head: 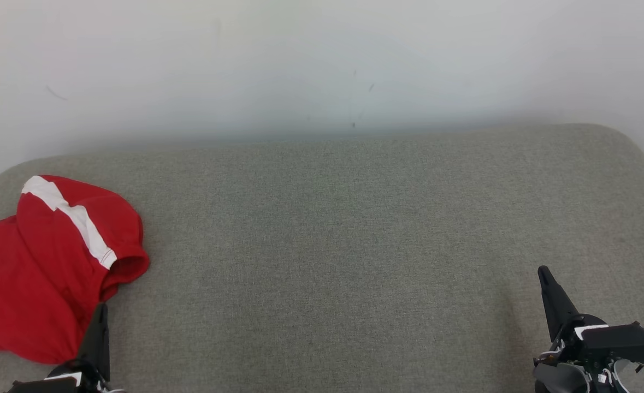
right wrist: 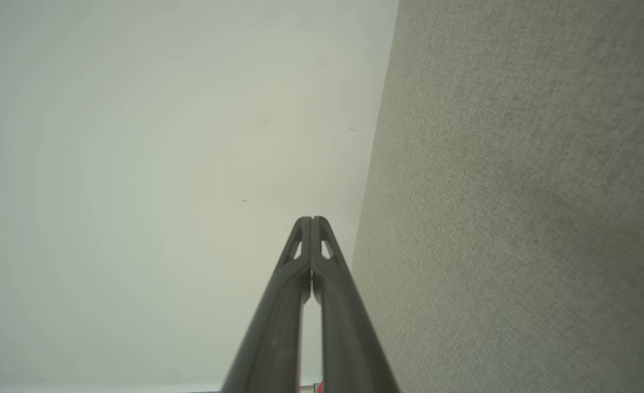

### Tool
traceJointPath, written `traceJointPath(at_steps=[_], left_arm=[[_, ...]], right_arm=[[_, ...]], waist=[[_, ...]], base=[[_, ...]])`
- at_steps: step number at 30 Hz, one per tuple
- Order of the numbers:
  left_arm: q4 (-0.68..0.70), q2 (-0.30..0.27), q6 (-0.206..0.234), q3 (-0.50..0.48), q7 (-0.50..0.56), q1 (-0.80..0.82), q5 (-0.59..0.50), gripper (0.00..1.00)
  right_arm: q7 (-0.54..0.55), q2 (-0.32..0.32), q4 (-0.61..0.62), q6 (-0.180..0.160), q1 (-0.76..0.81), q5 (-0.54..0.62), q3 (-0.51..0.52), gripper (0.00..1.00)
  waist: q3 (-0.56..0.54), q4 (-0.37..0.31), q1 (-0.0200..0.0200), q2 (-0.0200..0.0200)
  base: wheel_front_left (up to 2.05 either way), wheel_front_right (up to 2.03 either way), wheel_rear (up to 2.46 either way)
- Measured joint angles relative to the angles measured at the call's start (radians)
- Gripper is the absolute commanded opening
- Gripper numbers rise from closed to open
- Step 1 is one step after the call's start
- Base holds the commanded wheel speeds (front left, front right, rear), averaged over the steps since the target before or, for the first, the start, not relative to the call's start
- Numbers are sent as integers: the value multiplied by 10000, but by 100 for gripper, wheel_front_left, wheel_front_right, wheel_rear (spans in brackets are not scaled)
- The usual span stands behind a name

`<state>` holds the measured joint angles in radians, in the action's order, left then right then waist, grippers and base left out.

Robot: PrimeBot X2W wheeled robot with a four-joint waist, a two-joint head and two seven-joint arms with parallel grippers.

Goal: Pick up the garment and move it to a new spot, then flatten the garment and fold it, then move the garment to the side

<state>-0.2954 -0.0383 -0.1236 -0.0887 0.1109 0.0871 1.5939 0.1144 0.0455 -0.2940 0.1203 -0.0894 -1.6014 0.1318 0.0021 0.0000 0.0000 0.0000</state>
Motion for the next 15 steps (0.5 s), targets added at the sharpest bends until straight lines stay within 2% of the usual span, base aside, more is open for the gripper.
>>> traceJointPath(at_steps=[13, 14, 15], left_arm=[[0, 0, 0, 0, 0, 0, 0, 0], [0, 0, 0, 0, 0, 0, 0, 100], [-186, 54, 10, 29, -4, -64, -4, 100]], right_arm=[[0, 0, 0, 0, 0, 0, 0, 0], [0, 0, 0, 0, 0, 0, 0, 100], [0, -35, -171, -15, 89, 0, -19, 100]], waist=[[0, 0, 0, 0], [0, 0, 0, 0], [0, 0, 0, 0]], base=[[0, 0, 0], [0, 0, 0], [0, 0, 0]])
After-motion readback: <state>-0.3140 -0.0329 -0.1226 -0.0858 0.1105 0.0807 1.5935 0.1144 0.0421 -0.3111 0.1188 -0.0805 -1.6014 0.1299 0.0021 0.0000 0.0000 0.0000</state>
